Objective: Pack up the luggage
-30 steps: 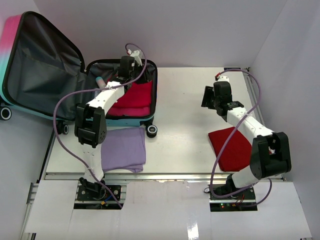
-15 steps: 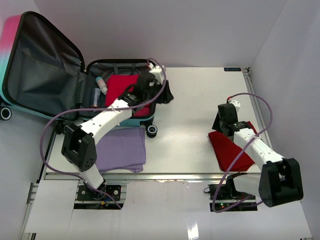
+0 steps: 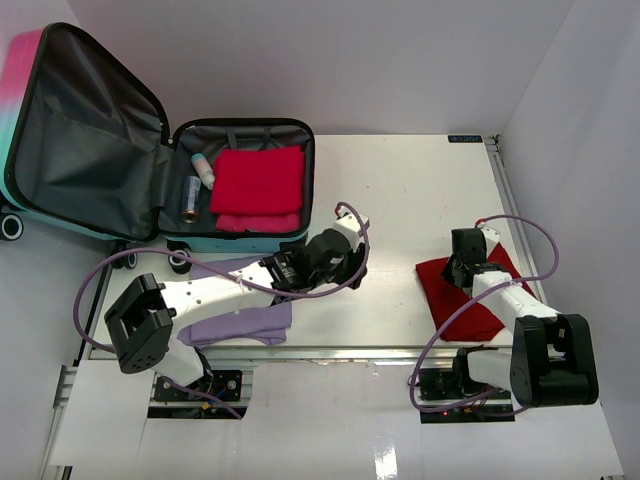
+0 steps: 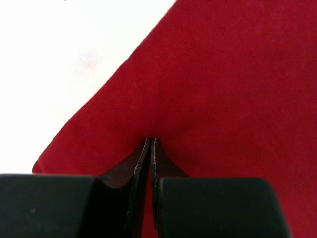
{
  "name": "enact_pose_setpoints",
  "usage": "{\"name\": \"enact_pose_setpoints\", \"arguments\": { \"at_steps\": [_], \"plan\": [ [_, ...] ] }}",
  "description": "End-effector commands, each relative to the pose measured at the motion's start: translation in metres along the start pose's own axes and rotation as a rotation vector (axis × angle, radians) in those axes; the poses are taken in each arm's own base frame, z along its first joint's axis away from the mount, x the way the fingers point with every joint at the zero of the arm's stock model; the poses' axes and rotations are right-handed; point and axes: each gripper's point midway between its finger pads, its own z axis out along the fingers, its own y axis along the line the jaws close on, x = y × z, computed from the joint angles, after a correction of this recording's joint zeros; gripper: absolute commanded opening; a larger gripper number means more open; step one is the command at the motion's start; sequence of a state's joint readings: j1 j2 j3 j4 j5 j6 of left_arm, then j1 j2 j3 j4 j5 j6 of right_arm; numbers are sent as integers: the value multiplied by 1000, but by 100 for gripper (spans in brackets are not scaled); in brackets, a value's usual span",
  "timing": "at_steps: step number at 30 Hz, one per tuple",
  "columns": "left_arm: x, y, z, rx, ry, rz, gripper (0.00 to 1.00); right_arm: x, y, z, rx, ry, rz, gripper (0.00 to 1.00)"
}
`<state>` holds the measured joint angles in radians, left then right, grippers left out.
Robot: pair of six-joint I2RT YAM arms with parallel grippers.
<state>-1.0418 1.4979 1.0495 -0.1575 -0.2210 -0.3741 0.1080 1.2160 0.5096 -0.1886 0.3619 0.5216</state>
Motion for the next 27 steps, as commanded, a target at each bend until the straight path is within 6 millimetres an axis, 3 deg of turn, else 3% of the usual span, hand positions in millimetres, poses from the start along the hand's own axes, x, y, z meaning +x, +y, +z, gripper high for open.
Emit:
{"name": "enact_pose_setpoints", "arguments": {
  "at_steps": [1,7,13,17,20,22,24,27],
  "plan": [
    [-11,26,-3,-117,-121,-26,65,4,42,13,-160,0,47,8],
    [-8,39,-5,-181,-121,-6,65,4,98,31,-267,39,25,8],
    [-13,48,-11,-219,-163,-10,65,-34,159,29,-338,1,127,8],
    [-21,39,-5,-202,-151,-30,66,-46,192,23,-401,1,229,8],
    [-28,37,-6,-201,-169,-70,66,-66,225,15,-468,-13,269,8],
    [-28,32,-6,-176,-181,-95,68,-67,236,17,-480,-2,247,8],
    [-28,28,-4,-157,-180,-116,71,-86,244,9,-496,-39,178,15],
    [-22,22,5,-150,-137,-147,72,-104,234,-3,-475,-54,27,32]
  ]
}}
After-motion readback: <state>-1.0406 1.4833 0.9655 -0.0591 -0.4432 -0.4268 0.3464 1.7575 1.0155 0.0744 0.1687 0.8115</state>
